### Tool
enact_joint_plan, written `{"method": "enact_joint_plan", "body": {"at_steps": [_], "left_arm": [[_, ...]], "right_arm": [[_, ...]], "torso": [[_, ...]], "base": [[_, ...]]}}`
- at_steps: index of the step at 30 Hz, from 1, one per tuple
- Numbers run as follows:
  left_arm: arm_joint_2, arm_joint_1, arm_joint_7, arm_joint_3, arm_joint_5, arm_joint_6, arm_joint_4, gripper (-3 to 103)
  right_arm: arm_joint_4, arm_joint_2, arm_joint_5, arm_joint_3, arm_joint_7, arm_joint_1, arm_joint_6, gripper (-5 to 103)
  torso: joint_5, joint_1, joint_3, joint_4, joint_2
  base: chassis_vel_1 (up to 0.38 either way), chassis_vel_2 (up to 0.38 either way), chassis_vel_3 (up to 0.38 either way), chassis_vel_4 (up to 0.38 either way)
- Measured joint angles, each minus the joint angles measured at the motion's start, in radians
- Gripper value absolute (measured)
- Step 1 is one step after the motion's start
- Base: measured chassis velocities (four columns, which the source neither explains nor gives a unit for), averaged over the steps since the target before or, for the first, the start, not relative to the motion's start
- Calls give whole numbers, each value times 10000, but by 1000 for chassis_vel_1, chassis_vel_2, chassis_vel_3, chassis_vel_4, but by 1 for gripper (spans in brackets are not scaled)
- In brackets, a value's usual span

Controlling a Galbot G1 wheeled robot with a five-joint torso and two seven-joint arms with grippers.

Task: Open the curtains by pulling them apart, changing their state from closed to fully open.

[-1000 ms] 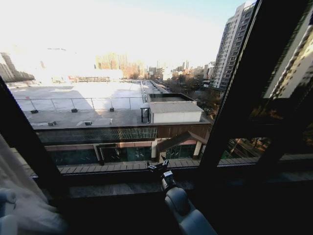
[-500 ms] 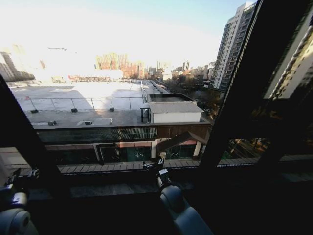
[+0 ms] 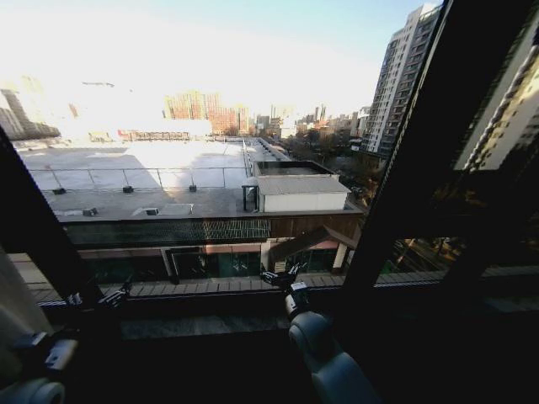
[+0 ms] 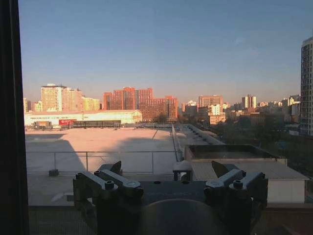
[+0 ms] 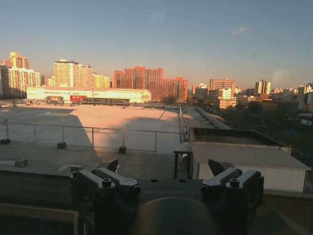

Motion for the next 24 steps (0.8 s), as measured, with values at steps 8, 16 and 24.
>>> {"method": "enact_joint_plan", "body": {"at_steps": [8,16,24], "left_arm": [[-418,-37,-759,863,583,71,-463,100],[-562,-8,-1118,1217,863,55,-688,100],[-617,204,-1255,1090,977,100,-850,100]], "right_arm": [[158,-412,358,490,7,-15,-139,100],[112,-521,513,638,-33,92,-220,100],[35,-467,586,641,-39,175,-306,100]], "torso": [[-1,2,1,1,-1],[0,0,0,0,-1],[-2,-5,-2,1,2]], "base": [[-48,-173,44,181],[-44,-402,46,405],[-36,-403,26,405]]}}
